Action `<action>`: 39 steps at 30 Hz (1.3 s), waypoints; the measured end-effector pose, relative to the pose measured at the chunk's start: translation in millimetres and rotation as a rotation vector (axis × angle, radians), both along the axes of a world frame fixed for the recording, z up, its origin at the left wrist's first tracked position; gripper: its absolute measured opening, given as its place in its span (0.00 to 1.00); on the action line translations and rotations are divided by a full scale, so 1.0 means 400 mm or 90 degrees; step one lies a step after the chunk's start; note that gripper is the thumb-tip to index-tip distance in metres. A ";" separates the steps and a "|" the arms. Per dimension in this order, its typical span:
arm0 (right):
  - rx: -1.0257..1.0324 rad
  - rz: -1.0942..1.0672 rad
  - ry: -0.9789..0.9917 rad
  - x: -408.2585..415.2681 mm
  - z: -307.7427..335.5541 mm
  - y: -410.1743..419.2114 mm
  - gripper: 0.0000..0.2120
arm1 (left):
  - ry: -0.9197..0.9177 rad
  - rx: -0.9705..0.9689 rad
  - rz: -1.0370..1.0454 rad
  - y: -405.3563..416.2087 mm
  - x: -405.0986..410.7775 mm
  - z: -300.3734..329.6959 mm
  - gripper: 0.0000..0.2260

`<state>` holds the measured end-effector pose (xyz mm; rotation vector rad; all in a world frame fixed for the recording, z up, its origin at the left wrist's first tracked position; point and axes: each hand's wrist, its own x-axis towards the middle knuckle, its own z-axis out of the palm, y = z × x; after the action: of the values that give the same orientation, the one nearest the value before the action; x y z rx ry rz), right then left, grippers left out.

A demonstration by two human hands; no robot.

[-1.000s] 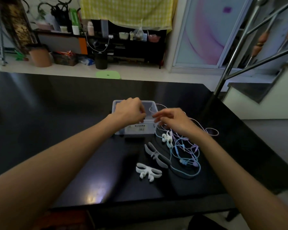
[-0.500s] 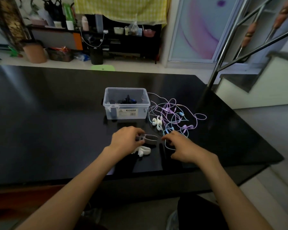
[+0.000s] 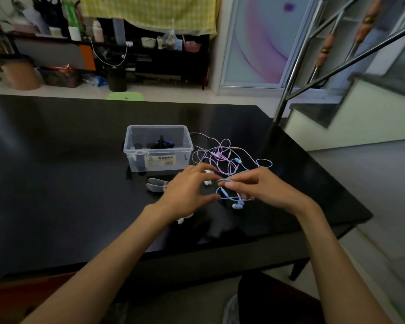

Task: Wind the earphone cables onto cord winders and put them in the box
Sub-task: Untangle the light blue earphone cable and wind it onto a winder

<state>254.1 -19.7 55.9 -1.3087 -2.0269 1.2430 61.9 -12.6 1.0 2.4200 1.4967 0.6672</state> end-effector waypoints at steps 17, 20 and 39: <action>0.001 -0.391 0.055 0.072 -0.081 0.063 0.08 | 0.058 0.034 0.354 0.015 -0.153 0.037 0.22; -0.030 -0.364 0.126 0.036 -0.037 0.052 0.07 | -0.106 0.109 0.223 -0.009 -0.077 0.069 0.17; -0.190 -0.392 0.490 -0.024 -0.003 0.046 0.09 | -0.186 -0.129 0.013 0.040 -0.012 0.043 0.14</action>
<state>244.4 -1.3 54.5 -1.1780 -0.8507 1.4514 57.1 3.4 18.0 2.0581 1.3980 0.7916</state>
